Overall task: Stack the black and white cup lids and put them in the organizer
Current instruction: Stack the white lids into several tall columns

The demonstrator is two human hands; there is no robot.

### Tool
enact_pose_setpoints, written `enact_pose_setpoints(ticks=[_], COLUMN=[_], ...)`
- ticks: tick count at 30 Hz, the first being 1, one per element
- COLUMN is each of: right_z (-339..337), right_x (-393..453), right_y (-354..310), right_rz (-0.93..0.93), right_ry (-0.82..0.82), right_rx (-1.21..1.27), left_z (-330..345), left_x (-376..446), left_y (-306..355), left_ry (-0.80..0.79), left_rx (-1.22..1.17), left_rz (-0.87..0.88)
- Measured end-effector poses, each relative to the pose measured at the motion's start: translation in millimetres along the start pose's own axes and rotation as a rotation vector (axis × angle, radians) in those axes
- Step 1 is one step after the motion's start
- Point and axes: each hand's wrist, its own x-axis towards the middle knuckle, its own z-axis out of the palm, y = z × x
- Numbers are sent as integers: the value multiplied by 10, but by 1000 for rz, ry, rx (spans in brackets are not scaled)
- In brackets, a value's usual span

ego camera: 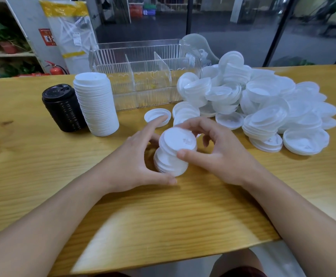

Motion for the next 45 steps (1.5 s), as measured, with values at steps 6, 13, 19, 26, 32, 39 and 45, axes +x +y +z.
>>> enact_pose_setpoints(ticks=[6, 13, 19, 26, 32, 39, 45], right_z=[60, 102, 126, 16, -4, 89, 120], right_x=[-10, 0, 5, 45, 157, 251, 230], right_y=[11, -9, 13, 138, 429, 372, 315], right_rz=[22, -28, -20, -37, -90, -276, -251], right_ry=[-70, -94, -92, 113, 291, 286, 247], right_rx=[-190, -215, -198, -208, -706, -827, -725], left_z=[29, 36, 31, 53, 44, 50, 57], left_x=[19, 22, 22, 22, -5, -7, -9], left_y=[16, -1, -66, -29, 19, 16, 3], left_ry=[27, 22, -8, -12, -9, -14, -13], left_rx=[-13, -29, 32, 141, 172, 178, 166], left_rz=[8, -5, 4, 46, 47, 45, 60])
